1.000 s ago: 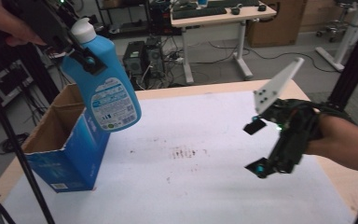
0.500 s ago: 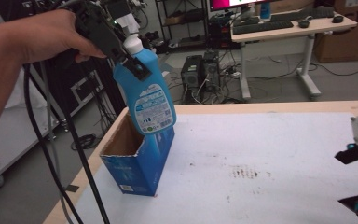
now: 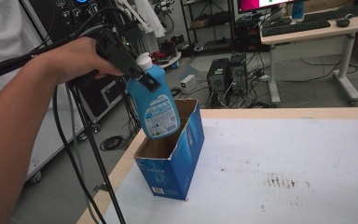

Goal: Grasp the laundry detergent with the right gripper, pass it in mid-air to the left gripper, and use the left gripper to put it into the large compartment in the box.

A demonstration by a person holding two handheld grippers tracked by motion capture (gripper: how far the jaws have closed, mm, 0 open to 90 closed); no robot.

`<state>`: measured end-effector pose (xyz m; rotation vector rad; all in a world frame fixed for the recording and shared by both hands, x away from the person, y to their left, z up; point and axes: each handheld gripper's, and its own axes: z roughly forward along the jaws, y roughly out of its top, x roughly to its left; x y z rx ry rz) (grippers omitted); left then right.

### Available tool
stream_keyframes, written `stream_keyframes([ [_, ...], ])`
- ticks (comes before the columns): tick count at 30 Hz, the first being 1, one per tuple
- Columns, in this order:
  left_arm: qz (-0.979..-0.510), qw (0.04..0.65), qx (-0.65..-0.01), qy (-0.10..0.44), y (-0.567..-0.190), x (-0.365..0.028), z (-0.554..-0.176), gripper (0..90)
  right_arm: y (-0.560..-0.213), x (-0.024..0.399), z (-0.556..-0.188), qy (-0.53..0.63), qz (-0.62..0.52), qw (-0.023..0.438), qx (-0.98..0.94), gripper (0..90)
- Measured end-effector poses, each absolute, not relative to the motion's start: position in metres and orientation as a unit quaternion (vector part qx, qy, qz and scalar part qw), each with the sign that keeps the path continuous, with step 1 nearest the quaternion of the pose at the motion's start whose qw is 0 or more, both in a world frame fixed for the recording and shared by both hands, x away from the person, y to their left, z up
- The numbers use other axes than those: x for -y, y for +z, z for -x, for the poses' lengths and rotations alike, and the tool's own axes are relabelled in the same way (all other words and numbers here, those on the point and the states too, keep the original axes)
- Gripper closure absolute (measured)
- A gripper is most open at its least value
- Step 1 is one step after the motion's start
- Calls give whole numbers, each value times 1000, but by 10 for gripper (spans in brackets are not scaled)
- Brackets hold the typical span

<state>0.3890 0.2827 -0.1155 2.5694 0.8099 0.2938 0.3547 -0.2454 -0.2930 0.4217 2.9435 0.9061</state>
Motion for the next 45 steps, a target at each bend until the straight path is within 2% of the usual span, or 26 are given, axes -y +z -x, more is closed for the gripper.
stream_keyframes([
  [27, -945, 150, -284, 64, -237, -287, -403, 378, -294, 243, -355, 274, -150, 22, -950, 9],
  [45, -952, 110, -282, 52, -278, -279, -414, 377, -303, 238, -358, 270, -148, 14, -951, 9],
])
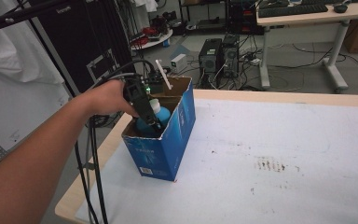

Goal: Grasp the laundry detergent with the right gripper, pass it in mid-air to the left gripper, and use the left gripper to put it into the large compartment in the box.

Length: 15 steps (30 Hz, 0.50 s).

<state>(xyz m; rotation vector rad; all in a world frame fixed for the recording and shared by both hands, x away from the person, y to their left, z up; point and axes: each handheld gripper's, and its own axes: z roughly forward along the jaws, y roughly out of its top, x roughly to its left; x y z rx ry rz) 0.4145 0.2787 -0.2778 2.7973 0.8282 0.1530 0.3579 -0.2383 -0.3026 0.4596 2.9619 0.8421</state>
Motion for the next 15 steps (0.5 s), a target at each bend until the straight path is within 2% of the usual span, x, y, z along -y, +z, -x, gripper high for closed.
stream_keyframes([
  [8, -946, 117, -298, 51, -280, -281, -418, 374, -303, 236, -359, 272, -144, 12, -951, 10],
  [15, -931, 164, -317, 72, -263, -286, -416, 246, -303, 237, -358, 272, -146, 13, -951, 10],
])
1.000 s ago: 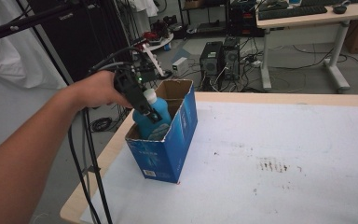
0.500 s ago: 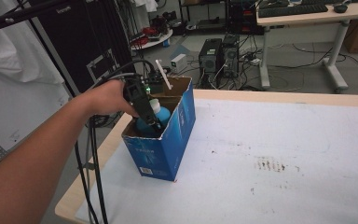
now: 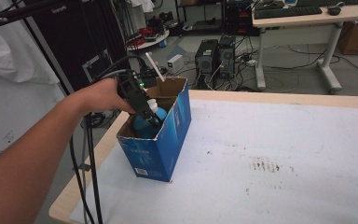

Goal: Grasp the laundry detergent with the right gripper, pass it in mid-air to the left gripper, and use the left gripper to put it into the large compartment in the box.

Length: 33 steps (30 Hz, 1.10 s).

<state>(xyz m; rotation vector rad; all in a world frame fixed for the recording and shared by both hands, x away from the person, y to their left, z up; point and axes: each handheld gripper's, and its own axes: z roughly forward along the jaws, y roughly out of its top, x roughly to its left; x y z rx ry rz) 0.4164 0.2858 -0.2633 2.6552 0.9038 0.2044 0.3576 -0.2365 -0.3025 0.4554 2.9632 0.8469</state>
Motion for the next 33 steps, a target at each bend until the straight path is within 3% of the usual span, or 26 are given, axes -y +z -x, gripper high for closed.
stream_keyframes([
  [5, -918, 217, -321, 81, -237, -289, -410, 244, -301, 237, -356, 274, -143, 16, -951, 10],
  [9, -898, 256, -342, 99, -212, -283, -405, 183, -299, 237, -355, 275, -145, 20, -950, 10],
  [17, -912, 272, -289, 105, -183, -258, -399, 183, -295, 236, -353, 279, -143, 25, -949, 10],
  [25, -913, 277, -270, 130, -178, -230, -404, 183, -291, 239, -352, 287, -149, 32, -946, 11],
  [27, -922, 281, -239, 121, -180, -217, -404, 183, -291, 239, -352, 289, -150, 33, -945, 11],
  [29, -925, 279, -234, 111, -181, -208, -406, 93, -290, 240, -352, 291, -150, 33, -944, 11],
  [33, -929, 272, -234, 95, -184, -194, -411, 16, -290, 240, -353, 294, -151, 34, -943, 11],
])
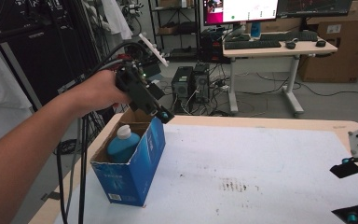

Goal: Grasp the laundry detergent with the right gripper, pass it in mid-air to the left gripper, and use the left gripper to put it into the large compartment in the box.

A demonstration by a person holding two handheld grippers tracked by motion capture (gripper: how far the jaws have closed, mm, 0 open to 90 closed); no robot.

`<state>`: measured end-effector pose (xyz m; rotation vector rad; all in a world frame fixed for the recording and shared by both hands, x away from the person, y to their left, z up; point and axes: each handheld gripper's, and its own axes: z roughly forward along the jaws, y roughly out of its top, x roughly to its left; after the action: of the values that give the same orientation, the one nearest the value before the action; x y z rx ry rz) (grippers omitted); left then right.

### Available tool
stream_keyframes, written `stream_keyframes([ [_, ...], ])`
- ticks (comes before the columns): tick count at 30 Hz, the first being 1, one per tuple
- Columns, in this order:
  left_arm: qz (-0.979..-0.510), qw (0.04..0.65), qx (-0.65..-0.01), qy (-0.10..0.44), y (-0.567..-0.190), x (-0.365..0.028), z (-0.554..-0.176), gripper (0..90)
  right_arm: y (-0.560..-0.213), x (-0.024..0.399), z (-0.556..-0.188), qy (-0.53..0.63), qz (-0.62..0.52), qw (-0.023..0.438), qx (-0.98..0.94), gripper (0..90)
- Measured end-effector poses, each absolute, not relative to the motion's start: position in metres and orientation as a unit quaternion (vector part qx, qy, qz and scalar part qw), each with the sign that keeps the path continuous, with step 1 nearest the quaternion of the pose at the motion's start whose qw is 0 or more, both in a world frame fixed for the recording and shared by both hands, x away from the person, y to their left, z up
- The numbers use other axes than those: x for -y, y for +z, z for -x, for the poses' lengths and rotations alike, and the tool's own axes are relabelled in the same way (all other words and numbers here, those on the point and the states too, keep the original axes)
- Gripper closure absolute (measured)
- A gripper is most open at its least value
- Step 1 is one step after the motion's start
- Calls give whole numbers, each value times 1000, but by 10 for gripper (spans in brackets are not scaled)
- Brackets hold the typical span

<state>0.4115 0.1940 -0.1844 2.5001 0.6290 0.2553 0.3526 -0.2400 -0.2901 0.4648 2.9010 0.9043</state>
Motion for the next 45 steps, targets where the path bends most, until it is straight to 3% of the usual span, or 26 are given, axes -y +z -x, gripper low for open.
stream_keyframes([
  [15, -943, 257, -190, 95, -206, -139, -419, 16, -289, 235, -361, 301, -156, 32, -940, 11],
  [25, -957, 239, -151, 64, -236, -97, -422, 16, -290, 232, -371, 284, -164, 27, -944, 11],
  [45, -964, 226, -128, 45, -254, -85, -433, 17, -292, 229, -371, 268, -159, 23, -950, 11],
])
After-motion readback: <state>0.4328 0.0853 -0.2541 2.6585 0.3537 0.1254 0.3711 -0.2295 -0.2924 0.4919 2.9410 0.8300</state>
